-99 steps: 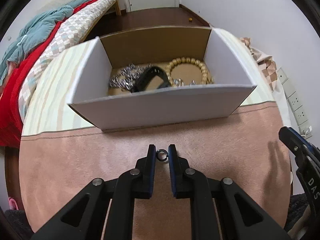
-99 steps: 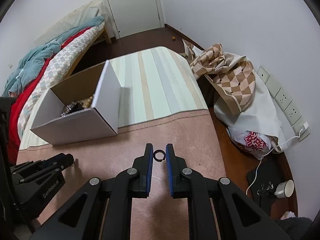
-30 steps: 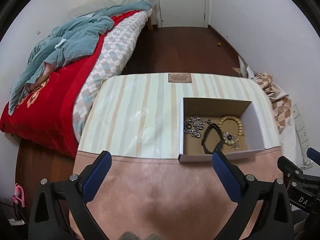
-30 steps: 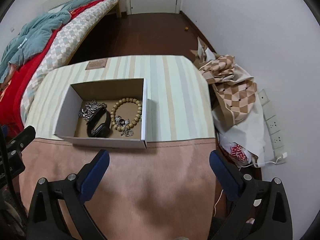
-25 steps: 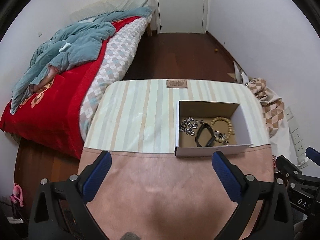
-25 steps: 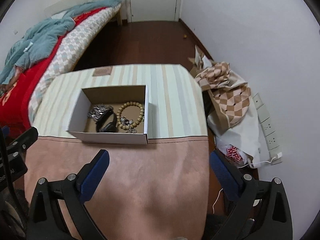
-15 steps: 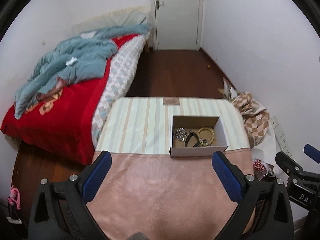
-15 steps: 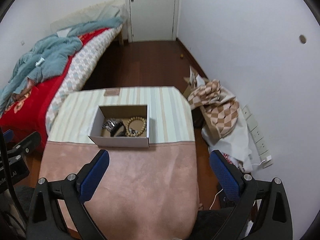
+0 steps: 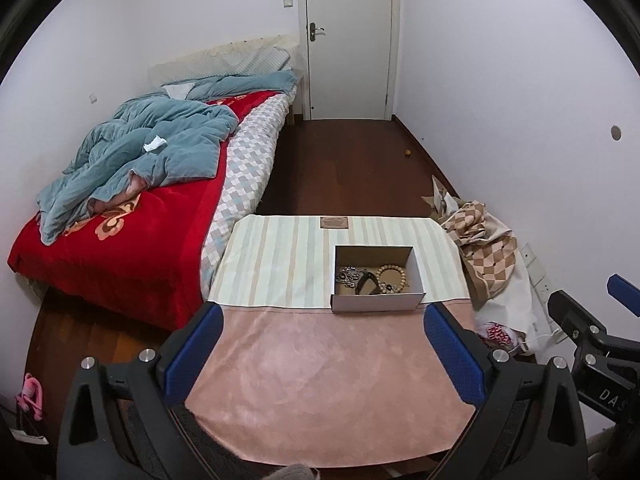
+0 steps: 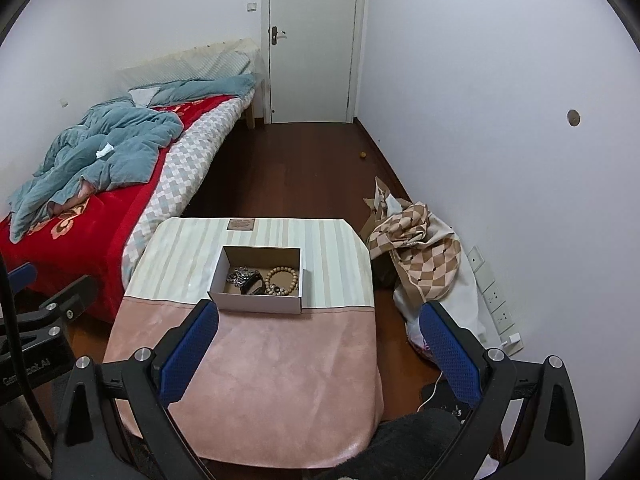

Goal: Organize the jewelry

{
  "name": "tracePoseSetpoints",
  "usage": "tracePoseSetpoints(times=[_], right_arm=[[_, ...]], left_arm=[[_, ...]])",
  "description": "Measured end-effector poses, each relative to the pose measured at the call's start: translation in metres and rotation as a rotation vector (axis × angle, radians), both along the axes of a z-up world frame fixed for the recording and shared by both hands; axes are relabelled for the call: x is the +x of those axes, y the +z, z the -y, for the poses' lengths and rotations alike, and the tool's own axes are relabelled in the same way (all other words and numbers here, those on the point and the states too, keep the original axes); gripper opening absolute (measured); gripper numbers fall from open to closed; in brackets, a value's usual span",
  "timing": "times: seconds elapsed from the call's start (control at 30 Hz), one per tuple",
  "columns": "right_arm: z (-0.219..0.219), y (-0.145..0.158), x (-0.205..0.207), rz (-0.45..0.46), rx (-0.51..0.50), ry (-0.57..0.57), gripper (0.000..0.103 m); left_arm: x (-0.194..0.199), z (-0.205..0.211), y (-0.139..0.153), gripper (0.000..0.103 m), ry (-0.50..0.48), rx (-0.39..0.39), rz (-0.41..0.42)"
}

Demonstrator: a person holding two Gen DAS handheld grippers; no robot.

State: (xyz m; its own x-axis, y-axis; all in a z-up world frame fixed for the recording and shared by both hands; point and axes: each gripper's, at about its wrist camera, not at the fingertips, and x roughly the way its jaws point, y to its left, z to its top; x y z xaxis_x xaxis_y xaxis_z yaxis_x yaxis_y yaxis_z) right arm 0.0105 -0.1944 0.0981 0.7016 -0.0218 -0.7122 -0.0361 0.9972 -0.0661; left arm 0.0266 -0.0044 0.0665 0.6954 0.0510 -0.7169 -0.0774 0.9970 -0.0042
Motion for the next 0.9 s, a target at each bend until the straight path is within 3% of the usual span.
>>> tracePoseSetpoints(times=[0.37,0.9], right_arm=[[0.003,0.011,0.01,0.004,-0.001,-0.004,0.102],[0.003,-0.036,0.095,-0.094,-0.013,-0.044,0.102]], left_arm=[[0.009,0.001,0.001,0.102,0.026,0.012,-0.005],[0.077,0.006,-0.037,0.103,0.05,0.033,-0.099]])
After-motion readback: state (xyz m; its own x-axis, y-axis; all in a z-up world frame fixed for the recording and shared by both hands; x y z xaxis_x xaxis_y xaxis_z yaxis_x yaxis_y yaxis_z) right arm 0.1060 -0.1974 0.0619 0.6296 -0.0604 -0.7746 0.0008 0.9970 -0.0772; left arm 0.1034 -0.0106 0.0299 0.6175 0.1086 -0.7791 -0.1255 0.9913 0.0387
